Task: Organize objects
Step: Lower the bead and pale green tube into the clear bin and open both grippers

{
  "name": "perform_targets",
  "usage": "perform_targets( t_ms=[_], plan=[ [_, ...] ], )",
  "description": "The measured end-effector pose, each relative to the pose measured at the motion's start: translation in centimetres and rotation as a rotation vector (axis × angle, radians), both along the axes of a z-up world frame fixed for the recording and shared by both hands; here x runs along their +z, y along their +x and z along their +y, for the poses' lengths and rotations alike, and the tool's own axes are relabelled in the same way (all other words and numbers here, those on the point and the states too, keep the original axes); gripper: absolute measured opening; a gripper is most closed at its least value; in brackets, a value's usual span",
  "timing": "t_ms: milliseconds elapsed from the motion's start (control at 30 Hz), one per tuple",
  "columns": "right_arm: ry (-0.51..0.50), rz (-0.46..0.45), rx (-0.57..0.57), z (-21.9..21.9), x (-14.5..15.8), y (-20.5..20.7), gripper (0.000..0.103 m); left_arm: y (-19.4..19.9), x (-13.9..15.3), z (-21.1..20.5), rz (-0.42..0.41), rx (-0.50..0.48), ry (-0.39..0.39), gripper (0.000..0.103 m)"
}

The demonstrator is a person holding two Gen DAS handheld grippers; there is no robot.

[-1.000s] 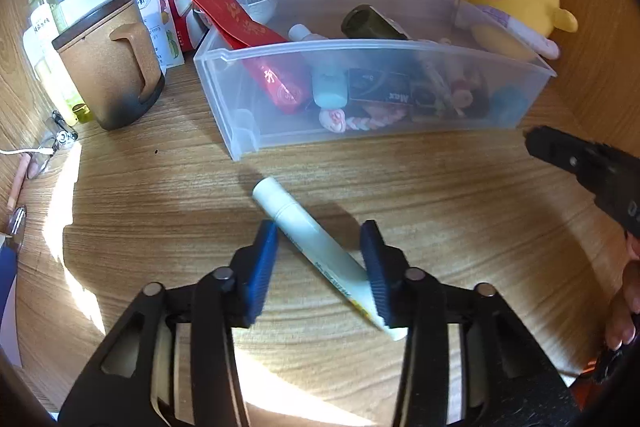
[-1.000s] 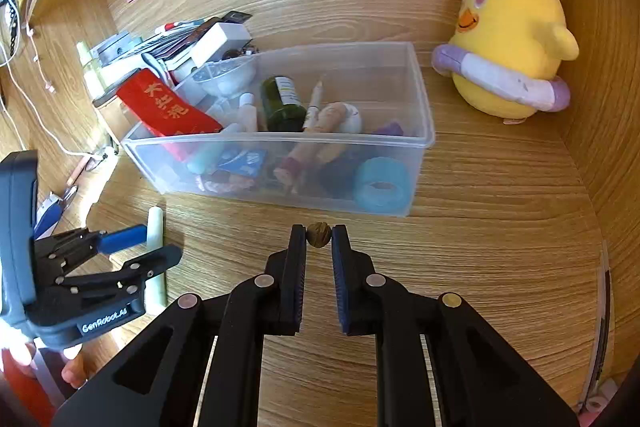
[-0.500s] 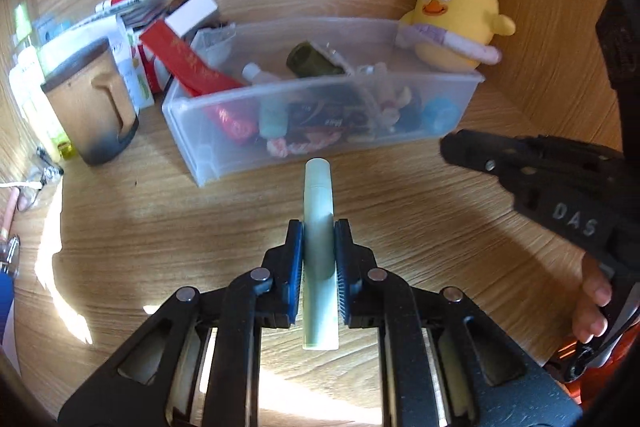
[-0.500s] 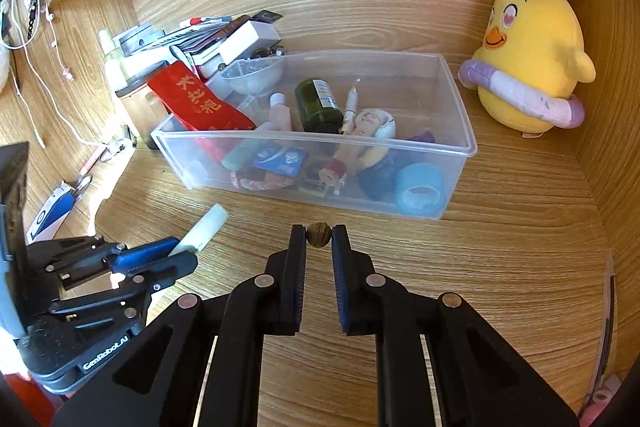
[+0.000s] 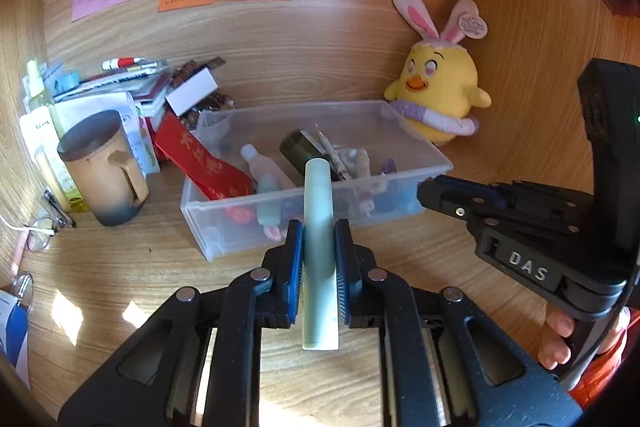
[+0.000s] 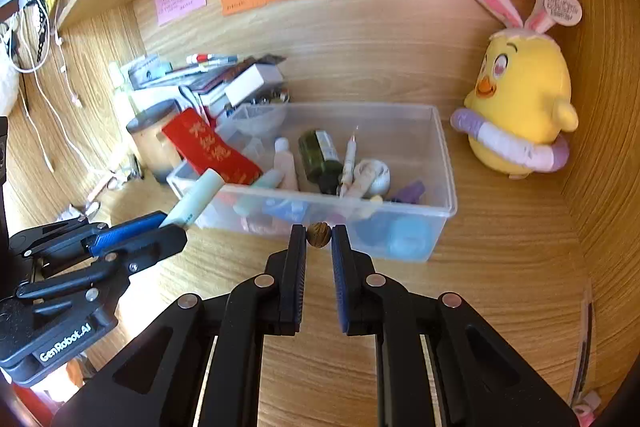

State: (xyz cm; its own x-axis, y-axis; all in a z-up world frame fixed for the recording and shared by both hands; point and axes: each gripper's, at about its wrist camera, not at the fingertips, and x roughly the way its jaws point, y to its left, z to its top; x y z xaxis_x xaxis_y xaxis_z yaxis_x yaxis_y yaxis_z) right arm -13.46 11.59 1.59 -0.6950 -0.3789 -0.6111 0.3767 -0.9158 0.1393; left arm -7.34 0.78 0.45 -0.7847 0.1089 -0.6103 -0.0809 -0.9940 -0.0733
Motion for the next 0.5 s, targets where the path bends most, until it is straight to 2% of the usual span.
perform_targets(
  t_ms=[133, 267, 500],
  plan=[
    [-0.007, 0.024, -0.008, -0.1, 0.9, -0.1, 0.012, -1.1, 0.2, -0.6, -0.001, 0.011, 0.022, 0.015],
    [0.001, 0.035, -0.018, -0.1, 1.3, -0.7, 0.012, -2.2, 0.3, -0.9, 0.014, 0.033, 0.013, 0.015],
    [0.015, 0.045, -0.030, -0.1, 1.7, -2.1, 0.012, -4.6, -0.1, -1.7, -0.007, 0.040, 0.010, 0.015]
  ],
)
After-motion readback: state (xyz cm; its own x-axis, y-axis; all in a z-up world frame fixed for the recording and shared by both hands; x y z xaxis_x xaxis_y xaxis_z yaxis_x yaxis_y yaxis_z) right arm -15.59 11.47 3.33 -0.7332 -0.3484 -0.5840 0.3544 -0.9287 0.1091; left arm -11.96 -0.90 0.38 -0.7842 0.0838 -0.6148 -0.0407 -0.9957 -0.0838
